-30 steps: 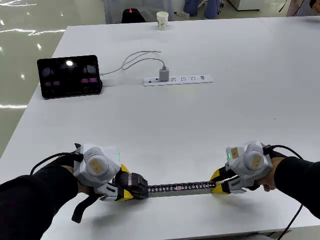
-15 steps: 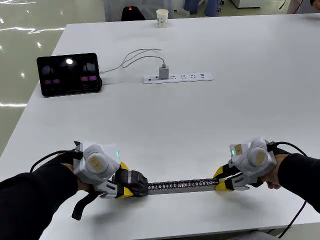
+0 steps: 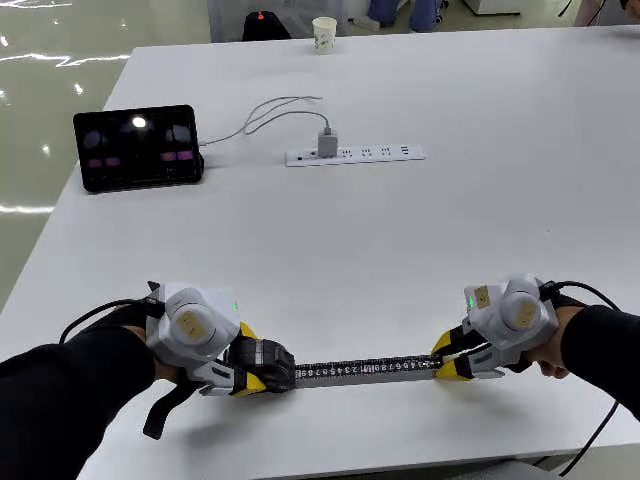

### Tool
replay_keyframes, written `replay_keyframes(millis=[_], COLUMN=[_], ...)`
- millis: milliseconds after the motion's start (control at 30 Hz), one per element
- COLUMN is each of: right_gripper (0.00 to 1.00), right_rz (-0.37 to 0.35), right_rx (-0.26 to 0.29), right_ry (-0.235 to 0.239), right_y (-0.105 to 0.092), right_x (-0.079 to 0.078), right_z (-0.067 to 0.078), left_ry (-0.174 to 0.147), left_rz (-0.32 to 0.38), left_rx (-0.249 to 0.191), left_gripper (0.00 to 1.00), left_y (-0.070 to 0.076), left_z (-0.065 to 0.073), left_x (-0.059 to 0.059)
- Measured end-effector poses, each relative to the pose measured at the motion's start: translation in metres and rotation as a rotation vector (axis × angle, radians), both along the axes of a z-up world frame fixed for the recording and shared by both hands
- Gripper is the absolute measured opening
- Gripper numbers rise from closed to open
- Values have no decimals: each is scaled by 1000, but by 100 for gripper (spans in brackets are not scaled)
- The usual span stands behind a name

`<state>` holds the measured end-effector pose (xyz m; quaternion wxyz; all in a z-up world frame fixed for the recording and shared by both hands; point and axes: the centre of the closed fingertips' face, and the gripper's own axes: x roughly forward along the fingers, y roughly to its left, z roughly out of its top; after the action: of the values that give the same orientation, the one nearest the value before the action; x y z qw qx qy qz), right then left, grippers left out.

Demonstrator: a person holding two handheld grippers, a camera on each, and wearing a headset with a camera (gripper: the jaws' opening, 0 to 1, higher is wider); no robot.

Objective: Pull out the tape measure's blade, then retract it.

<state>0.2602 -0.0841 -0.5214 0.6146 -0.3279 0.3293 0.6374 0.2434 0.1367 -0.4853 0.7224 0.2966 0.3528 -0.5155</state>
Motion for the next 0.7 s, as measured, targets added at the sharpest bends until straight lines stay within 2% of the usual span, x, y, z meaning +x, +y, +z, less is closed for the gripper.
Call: replay_keyframes(millis=[700], right_gripper=[10], right_rz=[-14], right_rx=[-13], right_ry=[-3], right_y=[-11], right_x=[3], right_z=[0], left_ry=[-2], left_rz=[-1], left_rx=[0], left_gripper=[29], left_y=[0], left_z=[0], left_x=[1])
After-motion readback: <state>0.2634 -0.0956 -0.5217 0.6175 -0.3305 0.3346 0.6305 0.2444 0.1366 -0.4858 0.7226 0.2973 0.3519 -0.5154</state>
